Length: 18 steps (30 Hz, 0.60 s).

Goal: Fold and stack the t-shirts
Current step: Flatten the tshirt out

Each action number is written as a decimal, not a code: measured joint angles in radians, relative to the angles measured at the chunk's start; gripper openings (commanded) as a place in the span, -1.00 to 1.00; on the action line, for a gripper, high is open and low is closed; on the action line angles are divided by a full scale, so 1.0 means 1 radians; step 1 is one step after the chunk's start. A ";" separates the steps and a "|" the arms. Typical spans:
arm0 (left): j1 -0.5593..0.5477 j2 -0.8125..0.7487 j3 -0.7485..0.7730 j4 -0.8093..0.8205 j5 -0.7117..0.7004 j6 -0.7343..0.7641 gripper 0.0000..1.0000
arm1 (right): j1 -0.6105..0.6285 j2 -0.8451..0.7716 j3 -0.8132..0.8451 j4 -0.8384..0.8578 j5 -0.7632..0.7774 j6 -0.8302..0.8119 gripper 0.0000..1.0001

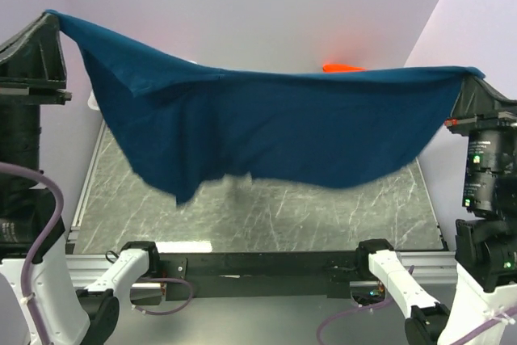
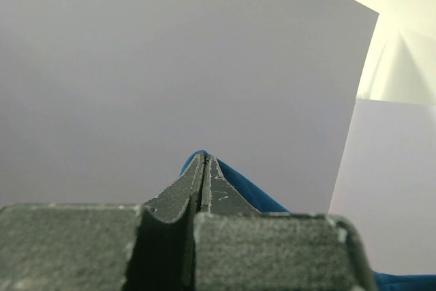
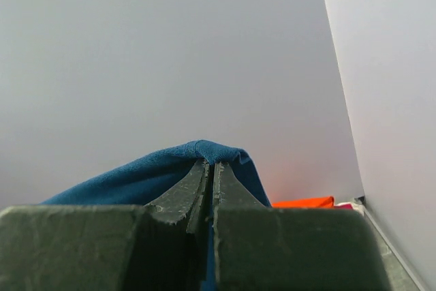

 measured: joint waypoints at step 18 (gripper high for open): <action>-0.057 0.579 0.027 0.158 0.248 -0.105 -0.98 | -0.023 0.198 -0.351 0.143 0.159 0.019 -1.00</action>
